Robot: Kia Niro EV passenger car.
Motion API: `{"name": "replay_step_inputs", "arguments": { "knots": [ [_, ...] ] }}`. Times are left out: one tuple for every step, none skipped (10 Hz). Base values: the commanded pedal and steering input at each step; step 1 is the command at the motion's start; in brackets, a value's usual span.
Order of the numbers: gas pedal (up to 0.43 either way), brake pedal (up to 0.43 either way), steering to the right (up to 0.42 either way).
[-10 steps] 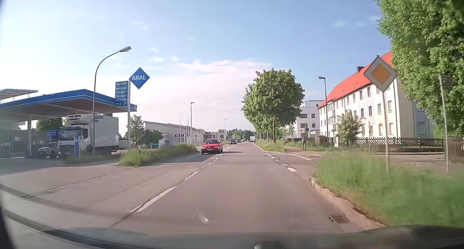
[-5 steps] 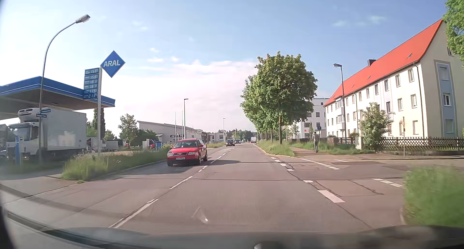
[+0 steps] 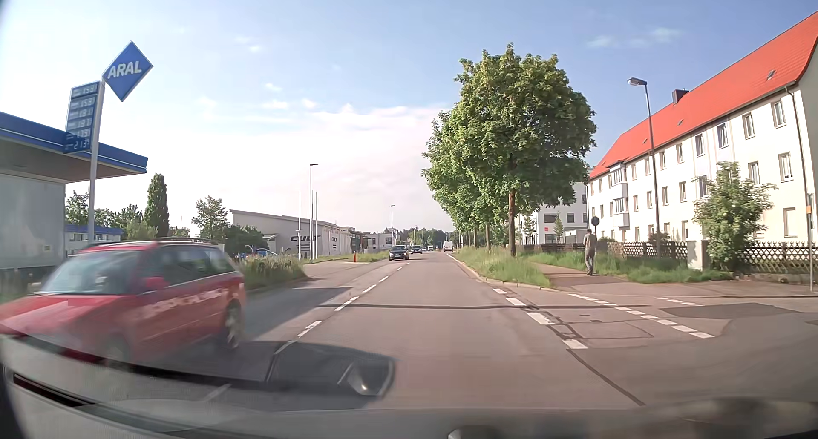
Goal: Follow the waypoints while adhering to traffic rules and regulations
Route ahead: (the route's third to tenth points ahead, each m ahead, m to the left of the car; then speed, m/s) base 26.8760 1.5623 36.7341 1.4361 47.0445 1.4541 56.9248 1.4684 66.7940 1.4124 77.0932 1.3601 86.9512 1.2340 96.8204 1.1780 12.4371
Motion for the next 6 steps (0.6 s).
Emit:
{"name": "replay_step_inputs", "arguments": {
  "knots": [
    [0.15,0.0,-0.001],
    [0.15,0.0,-0.001],
    [0.15,0.0,-0.001],
    [0.15,0.0,-0.001],
    [0.15,0.0,-0.001],
    [0.15,0.0,-0.001]
  ]
}}
